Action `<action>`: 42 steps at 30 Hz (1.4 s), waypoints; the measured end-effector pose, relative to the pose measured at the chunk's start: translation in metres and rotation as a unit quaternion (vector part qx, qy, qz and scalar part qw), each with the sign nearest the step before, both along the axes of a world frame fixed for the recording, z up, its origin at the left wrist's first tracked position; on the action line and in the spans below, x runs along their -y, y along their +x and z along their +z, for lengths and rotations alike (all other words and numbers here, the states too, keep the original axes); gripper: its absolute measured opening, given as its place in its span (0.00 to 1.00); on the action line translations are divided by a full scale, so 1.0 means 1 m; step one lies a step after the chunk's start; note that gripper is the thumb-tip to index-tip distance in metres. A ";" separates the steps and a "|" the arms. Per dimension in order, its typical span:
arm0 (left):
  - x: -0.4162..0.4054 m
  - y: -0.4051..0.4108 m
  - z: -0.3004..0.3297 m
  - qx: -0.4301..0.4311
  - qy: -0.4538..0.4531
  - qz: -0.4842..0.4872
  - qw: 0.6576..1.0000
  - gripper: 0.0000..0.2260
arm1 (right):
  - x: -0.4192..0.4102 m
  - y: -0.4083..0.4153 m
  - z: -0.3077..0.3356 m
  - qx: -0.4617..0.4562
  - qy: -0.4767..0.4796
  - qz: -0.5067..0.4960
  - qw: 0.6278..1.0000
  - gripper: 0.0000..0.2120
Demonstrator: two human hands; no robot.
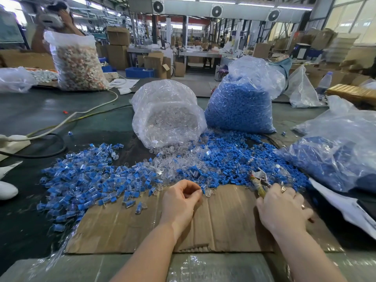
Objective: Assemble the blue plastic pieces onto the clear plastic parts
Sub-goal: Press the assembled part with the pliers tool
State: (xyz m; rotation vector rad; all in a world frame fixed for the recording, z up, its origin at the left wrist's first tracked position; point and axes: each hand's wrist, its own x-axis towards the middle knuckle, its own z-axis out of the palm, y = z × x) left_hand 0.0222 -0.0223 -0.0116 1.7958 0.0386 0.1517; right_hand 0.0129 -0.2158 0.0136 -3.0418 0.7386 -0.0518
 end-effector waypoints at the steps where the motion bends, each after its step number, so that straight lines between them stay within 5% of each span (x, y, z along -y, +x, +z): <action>1: 0.000 0.000 0.001 -0.007 -0.019 -0.002 1.000 0.04 | -0.002 -0.002 0.003 0.007 0.000 0.009 1.000 0.20; 5: -0.004 0.004 0.006 -0.064 -0.128 0.006 0.990 0.04 | -0.013 -0.008 0.013 0.061 0.021 0.119 0.991 0.19; 9: -0.009 0.012 0.012 -0.128 -0.247 0.016 0.960 0.02 | -0.033 -0.014 0.031 0.036 0.254 0.258 0.931 0.11; 12: -0.011 0.017 0.014 -0.132 -0.257 0.030 0.957 0.03 | -0.044 -0.016 0.037 -0.021 0.405 0.268 0.874 0.13; 18: -0.013 0.026 0.020 -0.121 -0.256 0.049 0.958 0.05 | -0.050 -0.017 0.039 -0.096 0.528 0.217 0.815 0.07; 21: -0.016 0.028 0.021 -0.123 -0.238 0.058 0.962 0.05 | -0.047 -0.016 0.042 -0.125 0.534 0.218 0.807 0.01; 28: -0.018 0.027 0.023 -0.123 -0.196 0.063 0.971 0.04 | -0.044 -0.014 0.044 -0.163 0.524 0.224 0.806 0.10; 42: -0.013 0.027 0.023 -0.128 -0.221 0.080 0.963 0.05 | -0.046 -0.014 0.045 -0.153 0.516 0.229 0.811 0.10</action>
